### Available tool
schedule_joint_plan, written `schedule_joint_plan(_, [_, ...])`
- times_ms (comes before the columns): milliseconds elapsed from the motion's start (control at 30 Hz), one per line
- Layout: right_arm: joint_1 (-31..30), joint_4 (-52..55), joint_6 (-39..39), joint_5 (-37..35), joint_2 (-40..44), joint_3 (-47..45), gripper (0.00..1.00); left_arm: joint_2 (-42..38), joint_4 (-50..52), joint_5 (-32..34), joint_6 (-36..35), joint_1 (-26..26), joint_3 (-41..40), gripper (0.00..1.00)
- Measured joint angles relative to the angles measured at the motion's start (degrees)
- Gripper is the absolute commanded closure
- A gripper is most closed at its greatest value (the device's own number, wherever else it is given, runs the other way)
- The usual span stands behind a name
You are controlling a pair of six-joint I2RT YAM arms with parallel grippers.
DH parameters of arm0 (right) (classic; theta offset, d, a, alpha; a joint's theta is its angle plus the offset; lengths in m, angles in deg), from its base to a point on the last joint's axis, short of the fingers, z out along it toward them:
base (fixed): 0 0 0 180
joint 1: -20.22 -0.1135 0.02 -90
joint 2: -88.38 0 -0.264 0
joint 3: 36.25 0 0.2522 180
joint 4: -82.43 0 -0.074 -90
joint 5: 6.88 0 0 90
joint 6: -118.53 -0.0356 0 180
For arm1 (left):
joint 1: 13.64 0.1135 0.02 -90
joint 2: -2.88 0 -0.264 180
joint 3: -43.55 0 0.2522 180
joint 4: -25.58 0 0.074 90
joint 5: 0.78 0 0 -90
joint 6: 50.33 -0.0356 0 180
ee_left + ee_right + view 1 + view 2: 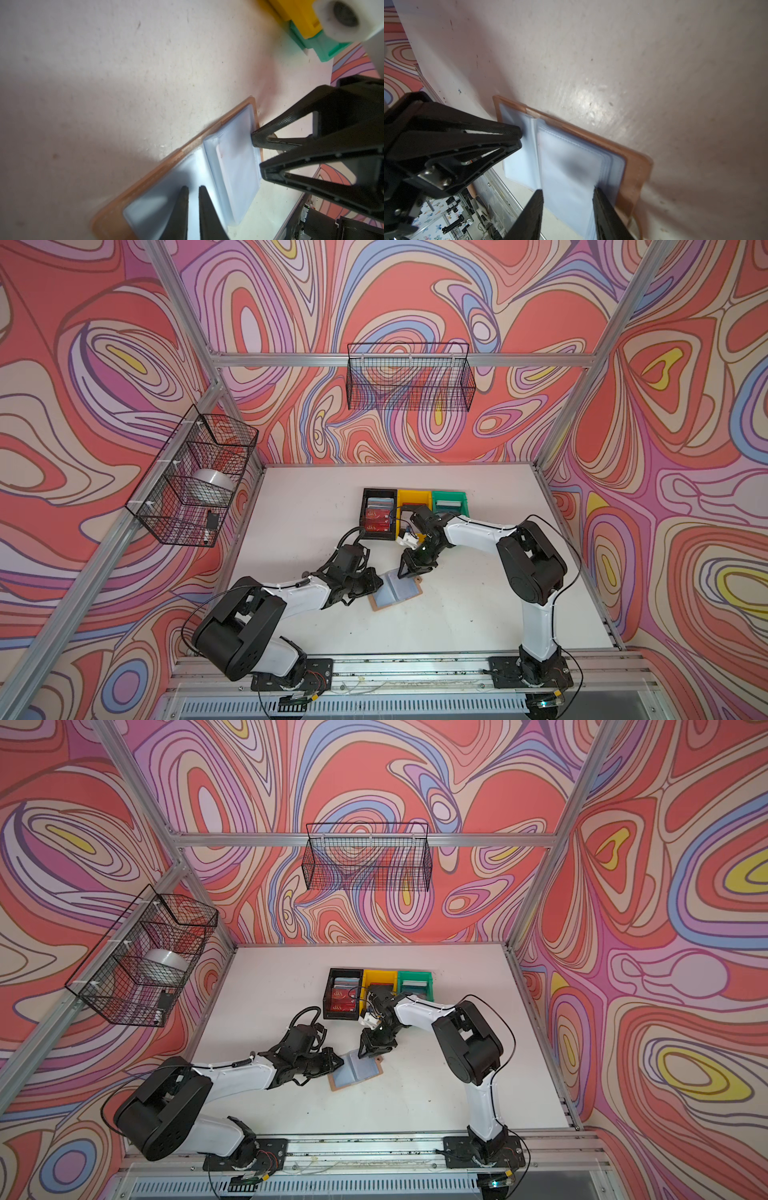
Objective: Take the credit cards out of the card holder
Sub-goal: Flip over the card slot on the card holder.
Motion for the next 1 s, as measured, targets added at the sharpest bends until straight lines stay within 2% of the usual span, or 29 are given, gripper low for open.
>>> schedule_joint_plan(433, [0.0, -0.4, 0.4, -0.5, 0.5, -0.6, 0.57, 0.7, -1.2, -0.5, 0.0, 0.0, 0.0, 0.85])
schedule_joint_plan(1000, [-0.9, -1.9, 0.4, 2.8, -0.3, -1.1, 0.57, 0.7, -1.3, -0.5, 0.0, 0.0, 0.0, 0.85])
